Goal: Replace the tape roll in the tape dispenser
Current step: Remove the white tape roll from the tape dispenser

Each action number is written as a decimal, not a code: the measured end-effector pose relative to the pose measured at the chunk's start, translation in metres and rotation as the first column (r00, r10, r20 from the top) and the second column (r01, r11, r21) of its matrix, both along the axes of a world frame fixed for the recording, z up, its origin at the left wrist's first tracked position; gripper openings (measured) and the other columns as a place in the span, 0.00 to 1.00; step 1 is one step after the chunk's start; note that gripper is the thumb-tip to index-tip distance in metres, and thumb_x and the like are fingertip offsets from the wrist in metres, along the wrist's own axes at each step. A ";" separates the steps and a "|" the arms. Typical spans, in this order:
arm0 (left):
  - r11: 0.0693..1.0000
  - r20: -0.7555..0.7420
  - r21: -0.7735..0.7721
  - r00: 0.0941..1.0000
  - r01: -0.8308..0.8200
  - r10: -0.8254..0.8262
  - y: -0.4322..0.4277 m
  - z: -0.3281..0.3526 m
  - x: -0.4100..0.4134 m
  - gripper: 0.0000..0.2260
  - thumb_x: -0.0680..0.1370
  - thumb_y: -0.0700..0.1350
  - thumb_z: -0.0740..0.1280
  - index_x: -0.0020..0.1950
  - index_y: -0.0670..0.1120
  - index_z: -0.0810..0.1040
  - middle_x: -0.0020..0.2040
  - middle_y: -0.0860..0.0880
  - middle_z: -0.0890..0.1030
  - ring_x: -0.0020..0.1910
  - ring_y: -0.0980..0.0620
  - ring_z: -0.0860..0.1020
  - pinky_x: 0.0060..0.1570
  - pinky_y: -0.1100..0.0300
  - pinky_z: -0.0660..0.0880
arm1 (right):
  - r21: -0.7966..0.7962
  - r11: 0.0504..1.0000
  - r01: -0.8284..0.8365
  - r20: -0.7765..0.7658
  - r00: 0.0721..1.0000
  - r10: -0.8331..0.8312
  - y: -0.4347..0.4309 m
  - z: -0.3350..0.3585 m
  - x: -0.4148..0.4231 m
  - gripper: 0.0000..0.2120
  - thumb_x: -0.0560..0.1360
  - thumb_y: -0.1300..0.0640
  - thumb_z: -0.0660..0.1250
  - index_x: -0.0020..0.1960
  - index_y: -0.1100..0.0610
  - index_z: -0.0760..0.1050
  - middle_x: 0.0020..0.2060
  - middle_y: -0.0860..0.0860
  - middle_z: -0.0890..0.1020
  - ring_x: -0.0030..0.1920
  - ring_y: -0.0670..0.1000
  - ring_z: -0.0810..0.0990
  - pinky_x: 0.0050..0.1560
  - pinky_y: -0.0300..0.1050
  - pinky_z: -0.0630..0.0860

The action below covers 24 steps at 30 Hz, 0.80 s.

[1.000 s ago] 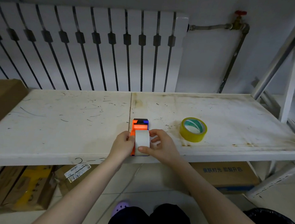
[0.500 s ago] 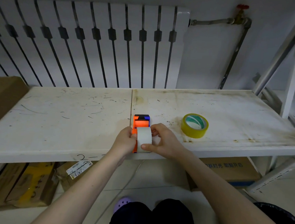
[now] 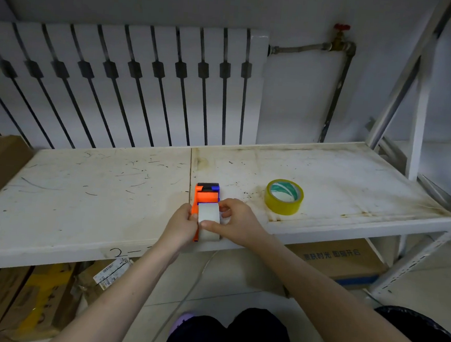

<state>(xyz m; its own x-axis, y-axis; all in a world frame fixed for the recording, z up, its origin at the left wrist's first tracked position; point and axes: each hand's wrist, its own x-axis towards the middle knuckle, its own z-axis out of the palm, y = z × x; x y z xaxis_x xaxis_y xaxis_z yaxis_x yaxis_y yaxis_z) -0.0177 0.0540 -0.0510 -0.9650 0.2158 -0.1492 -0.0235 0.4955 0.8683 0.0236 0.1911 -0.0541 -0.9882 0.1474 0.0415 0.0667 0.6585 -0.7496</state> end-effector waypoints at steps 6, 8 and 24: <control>0.997 0.085 0.083 0.996 -0.001 -0.006 -0.005 0.003 0.002 0.11 0.80 0.40 0.56 0.39 0.49 0.70 0.42 0.44 0.76 0.42 0.46 0.74 0.46 0.51 0.71 | -0.021 0.998 0.059 0.025 0.998 -0.058 -0.009 0.011 0.002 0.28 0.66 0.43 0.75 0.61 0.56 0.75 0.54 0.53 0.83 0.53 0.50 0.81 0.48 0.39 0.77; 0.996 0.099 0.087 0.995 0.008 -0.017 -0.008 0.003 0.000 0.10 0.79 0.41 0.57 0.38 0.49 0.70 0.44 0.41 0.77 0.44 0.44 0.76 0.49 0.48 0.74 | -0.051 0.997 0.051 0.045 0.998 -0.049 -0.009 0.015 0.001 0.25 0.68 0.45 0.74 0.59 0.58 0.76 0.53 0.54 0.83 0.53 0.51 0.81 0.48 0.41 0.77; 0.988 -0.065 0.034 0.987 0.149 -0.146 -0.024 0.001 0.024 0.14 0.78 0.34 0.59 0.39 0.50 0.72 0.31 0.48 0.69 0.31 0.52 0.65 0.31 0.61 0.62 | -0.026 0.972 0.231 0.076 0.970 -0.229 -0.027 0.024 -0.002 0.20 0.63 0.44 0.77 0.46 0.51 0.71 0.37 0.46 0.75 0.39 0.45 0.75 0.30 0.34 0.63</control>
